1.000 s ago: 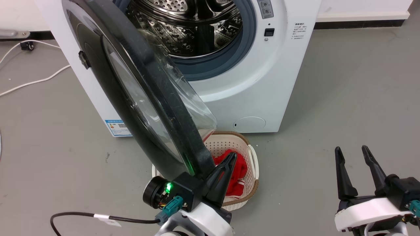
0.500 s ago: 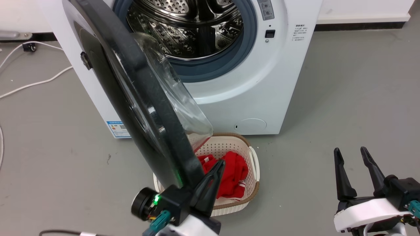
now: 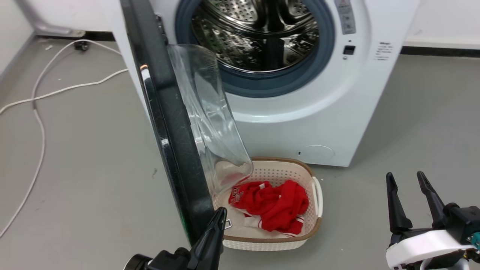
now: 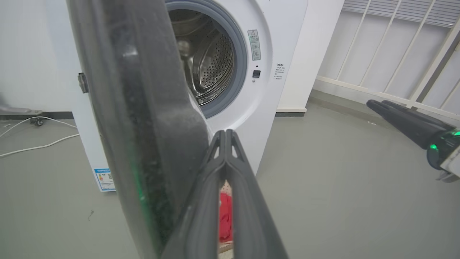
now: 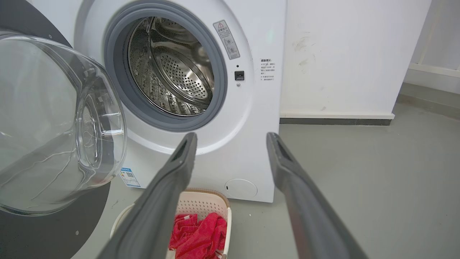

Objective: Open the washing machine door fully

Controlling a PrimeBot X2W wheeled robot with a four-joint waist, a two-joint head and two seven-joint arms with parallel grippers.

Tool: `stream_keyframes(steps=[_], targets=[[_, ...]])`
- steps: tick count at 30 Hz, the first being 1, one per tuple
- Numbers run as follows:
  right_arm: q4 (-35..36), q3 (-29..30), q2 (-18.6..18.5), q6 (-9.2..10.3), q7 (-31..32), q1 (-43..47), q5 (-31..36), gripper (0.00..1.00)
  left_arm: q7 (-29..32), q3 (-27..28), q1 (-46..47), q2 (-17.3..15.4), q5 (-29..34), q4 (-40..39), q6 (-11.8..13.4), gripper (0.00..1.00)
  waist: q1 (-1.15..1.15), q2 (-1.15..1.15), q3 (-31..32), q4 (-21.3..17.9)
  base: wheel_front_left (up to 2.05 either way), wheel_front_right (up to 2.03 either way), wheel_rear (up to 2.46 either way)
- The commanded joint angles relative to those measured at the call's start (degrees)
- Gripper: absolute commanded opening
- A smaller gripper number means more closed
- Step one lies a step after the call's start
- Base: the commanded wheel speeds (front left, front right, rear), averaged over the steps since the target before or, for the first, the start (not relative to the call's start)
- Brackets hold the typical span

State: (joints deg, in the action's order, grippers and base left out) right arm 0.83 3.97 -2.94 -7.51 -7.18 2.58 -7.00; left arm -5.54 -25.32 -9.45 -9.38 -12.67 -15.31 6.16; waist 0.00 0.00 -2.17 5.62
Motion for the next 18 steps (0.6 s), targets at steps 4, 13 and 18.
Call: stream_keyframes(steps=[4,13,18], targets=[[0.59,0.09,0.12,0.04,0.42,0.54,0.19,1.00,-0.07,1.18,-2.07,-0.85,0.16,-0.39,1.42,0.00,0.00,0.00,0.13,4.44,0.00,0.00,0.00],[1.17,0.39,0.12,0.04,1.17,1.19,0.43,1.00,-0.72,3.24,-4.38,-1.68,0.33,-1.28,3.91,0.00,0.00,0.00,0.20,11.34,0.00,0.00,0.00],[1.77,0.43,0.12,0.04,1.50,0.99,0.37,1.00,-1.16,5.49,-4.71,-2.53,-0.55,-0.75,4.97,0.00,0.00,0.00,-0.22,13.91,0.00,0.00,0.00]])
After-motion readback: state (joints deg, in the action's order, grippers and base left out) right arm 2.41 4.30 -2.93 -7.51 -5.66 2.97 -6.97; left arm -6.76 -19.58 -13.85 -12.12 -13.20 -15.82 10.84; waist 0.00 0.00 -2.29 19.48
